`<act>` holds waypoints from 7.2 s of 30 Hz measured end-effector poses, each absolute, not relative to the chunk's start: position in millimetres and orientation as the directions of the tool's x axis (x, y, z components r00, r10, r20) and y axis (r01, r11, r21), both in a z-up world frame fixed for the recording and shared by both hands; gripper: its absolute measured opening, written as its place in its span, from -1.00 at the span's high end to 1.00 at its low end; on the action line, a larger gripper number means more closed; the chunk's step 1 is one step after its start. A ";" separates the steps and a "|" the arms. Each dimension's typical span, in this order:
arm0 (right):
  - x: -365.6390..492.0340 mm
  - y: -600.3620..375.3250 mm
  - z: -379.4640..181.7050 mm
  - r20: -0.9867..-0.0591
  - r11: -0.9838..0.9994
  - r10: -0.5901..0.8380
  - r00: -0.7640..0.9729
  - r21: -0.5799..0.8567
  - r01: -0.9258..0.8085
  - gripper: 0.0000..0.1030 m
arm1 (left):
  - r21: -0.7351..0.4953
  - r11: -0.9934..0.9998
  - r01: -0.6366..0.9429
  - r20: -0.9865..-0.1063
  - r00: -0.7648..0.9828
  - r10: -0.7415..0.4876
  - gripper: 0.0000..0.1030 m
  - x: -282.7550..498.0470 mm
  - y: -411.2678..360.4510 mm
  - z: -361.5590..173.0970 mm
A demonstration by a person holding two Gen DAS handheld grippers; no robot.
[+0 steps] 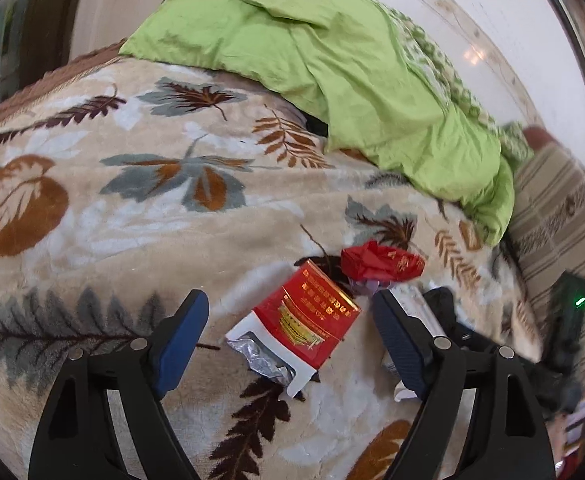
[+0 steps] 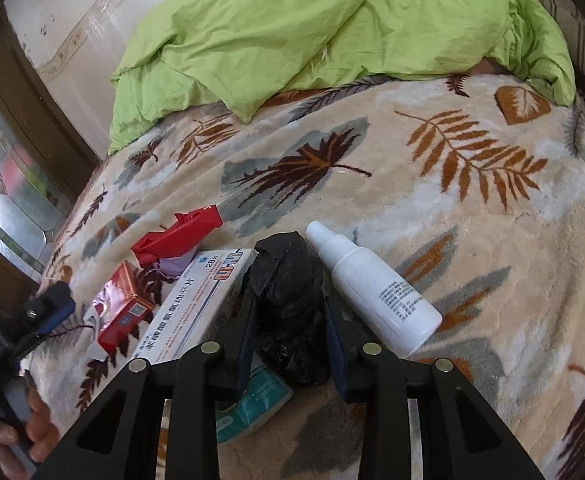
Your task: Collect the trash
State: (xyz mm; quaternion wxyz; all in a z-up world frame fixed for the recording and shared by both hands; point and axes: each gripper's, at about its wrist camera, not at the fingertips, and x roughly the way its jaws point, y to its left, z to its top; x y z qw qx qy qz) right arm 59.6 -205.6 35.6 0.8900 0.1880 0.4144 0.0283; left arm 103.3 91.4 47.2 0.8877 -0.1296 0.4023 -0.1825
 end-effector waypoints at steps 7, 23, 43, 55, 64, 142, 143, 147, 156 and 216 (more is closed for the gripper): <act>34.7 -214.3 59.9 -0.665 0.906 0.203 0.719 0.406 0.119 0.35 | -0.250 0.931 0.264 -0.720 0.593 -0.362 -0.62 106.6 63.0 34.5; 26.4 -214.7 66.4 -0.640 0.895 0.205 0.740 0.429 0.123 0.35 | -0.008 0.943 0.334 -0.753 0.619 -0.225 -0.62 95.4 19.8 30.6; -20.6 -210.1 91.7 -0.587 0.910 0.186 0.788 0.406 0.088 0.35 | -0.152 0.964 0.219 -0.639 0.722 -0.265 -0.08 45.7 38.1 66.8; -117.8 -202.4 96.6 -0.548 0.916 0.181 0.817 0.396 0.062 0.35 | -0.108 0.947 0.302 -0.565 0.765 -0.309 -0.08 -53.7 32.6 97.4; -172.7 -200.1 91.2 -0.553 0.919 0.197 0.810 0.392 0.044 0.35 | -0.078 0.932 0.353 -0.569 0.752 -0.333 -0.08 -131.3 34.9 95.3; -181.0 -183.5 95.8 -0.549 0.945 0.150 0.822 0.325 0.044 0.35 | -0.037 0.936 0.351 -0.571 0.761 -0.308 -0.08 -131.7 22.5 87.8; -182.4 -183.3 97.7 -0.547 0.945 0.149 0.824 0.323 0.043 0.35 | -0.038 0.936 0.351 -0.569 0.762 -0.309 -0.08 -131.8 21.6 88.2; -190.8 -181.3 109.4 -0.531 0.949 0.137 0.836 0.313 0.043 0.35 | -0.035 0.935 0.354 -0.552 0.773 -0.313 -0.08 -132.8 23.8 96.3; -208.6 -175.9 139.4 -0.488 0.952 0.119 0.865 0.303 0.041 0.35 | -0.048 0.936 0.349 -0.511 0.796 -0.323 -0.08 -150.5 35.4 126.9; -382.9 -362.3 156.8 -0.483 0.727 -0.071 0.873 0.573 0.377 0.35 | -0.121 0.692 0.712 -0.510 0.554 -0.658 -0.08 -221.2 -98.0 179.2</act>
